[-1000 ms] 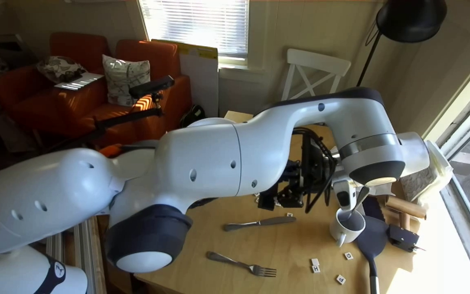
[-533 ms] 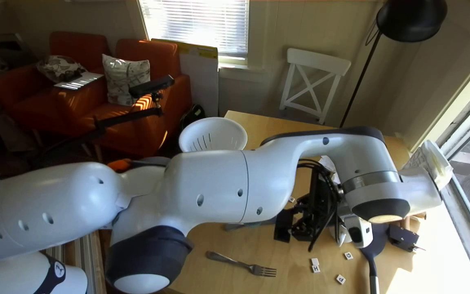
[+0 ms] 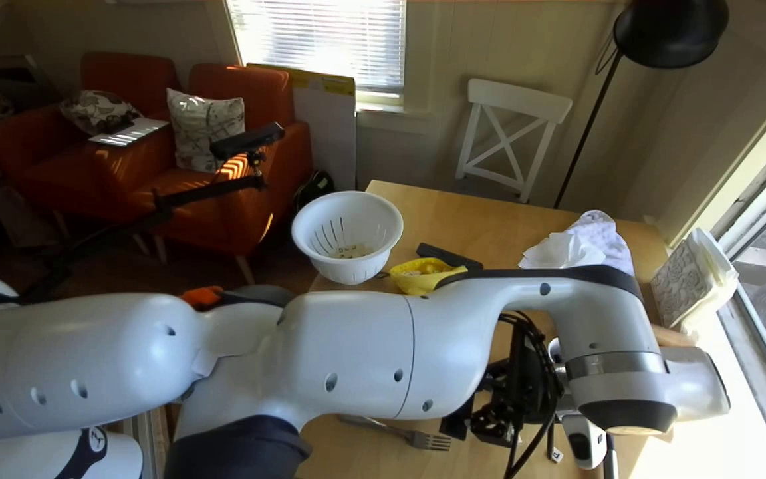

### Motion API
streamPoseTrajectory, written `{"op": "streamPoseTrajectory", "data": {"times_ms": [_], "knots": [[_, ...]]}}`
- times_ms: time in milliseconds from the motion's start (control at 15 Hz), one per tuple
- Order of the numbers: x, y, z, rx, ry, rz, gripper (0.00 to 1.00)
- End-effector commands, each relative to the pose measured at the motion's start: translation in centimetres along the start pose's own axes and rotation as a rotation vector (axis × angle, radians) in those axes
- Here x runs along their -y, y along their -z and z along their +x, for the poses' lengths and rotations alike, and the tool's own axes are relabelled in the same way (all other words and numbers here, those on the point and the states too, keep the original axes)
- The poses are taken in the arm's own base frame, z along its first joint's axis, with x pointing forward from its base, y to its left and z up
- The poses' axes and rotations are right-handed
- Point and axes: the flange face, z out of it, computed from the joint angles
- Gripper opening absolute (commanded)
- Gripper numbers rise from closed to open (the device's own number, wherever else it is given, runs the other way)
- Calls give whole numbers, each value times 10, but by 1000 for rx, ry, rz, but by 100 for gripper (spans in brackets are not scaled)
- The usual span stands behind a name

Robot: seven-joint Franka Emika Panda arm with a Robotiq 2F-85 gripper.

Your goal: Pick up the blue spoon and drop the letter blocks on it into the colander

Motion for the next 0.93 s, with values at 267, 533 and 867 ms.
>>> {"op": "streamPoseTrajectory", "data": {"times_ms": [267, 533, 867], "knots": [[15, -23, 2, 50, 94, 4, 35], [21, -34, 5, 72, 126, 13, 35], [25, -51, 9, 93, 150, -9, 35]]}}
